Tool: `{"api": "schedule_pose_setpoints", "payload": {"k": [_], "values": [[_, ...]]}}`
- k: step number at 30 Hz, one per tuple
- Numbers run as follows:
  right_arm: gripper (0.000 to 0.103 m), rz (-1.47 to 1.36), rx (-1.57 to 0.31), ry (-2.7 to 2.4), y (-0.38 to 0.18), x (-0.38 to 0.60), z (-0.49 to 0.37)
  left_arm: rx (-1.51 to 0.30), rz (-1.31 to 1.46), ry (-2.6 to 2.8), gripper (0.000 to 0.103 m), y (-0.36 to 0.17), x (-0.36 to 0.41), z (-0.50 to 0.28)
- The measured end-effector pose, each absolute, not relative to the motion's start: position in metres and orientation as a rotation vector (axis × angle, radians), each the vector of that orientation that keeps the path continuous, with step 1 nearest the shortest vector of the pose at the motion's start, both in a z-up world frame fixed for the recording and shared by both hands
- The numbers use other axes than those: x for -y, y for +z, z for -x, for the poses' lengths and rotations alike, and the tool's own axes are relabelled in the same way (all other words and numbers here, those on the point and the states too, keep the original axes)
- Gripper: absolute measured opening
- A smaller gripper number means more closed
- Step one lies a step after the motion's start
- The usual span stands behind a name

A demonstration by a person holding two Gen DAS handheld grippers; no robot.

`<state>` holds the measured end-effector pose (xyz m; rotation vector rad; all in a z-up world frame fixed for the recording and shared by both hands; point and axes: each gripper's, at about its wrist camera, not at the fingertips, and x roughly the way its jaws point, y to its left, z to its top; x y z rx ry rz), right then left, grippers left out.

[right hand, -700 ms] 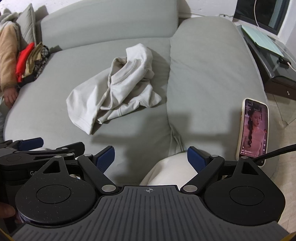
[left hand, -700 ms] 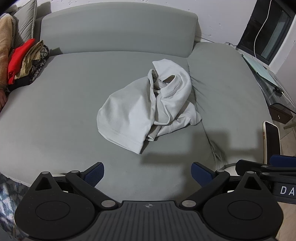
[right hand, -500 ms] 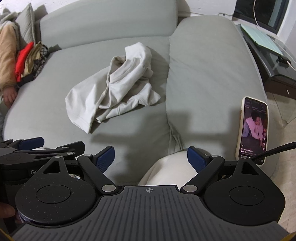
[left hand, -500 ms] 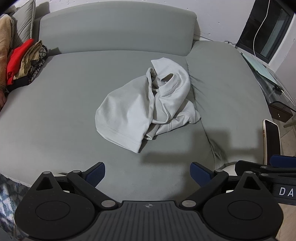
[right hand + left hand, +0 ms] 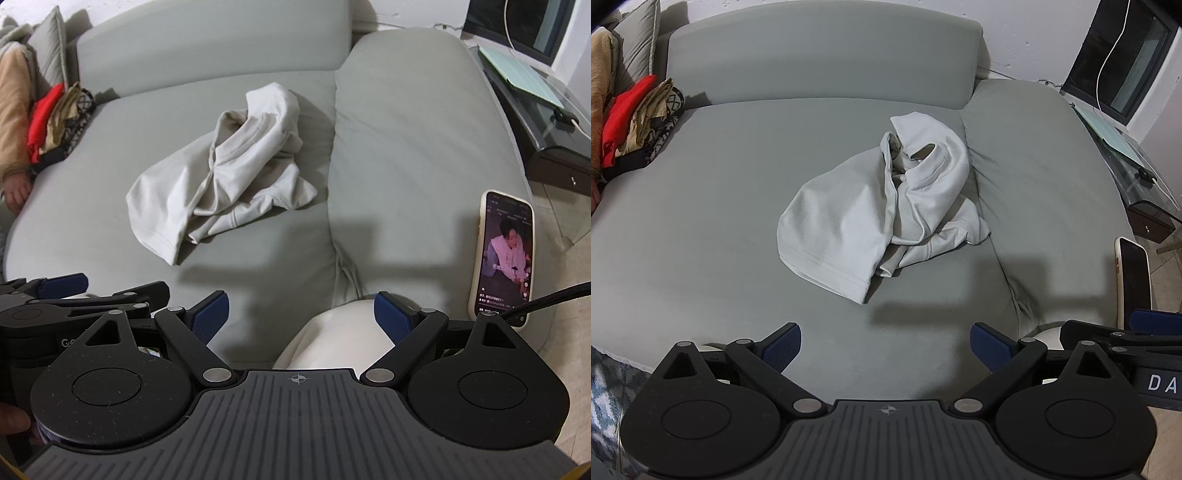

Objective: Fold clothes

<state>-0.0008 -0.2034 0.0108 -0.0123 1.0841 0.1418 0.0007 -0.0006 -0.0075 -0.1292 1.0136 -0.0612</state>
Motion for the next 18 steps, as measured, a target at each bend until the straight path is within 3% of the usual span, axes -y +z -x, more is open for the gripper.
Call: {"api": "schedule_pose_setpoints", "payload": {"k": [18], "values": [[0.09,0.006,-1.087,0.137,0.0111,0.2054,0.0018,-1.019,0.118,-0.059,0.097,-0.0065,0.0045,-0.0015]]}}
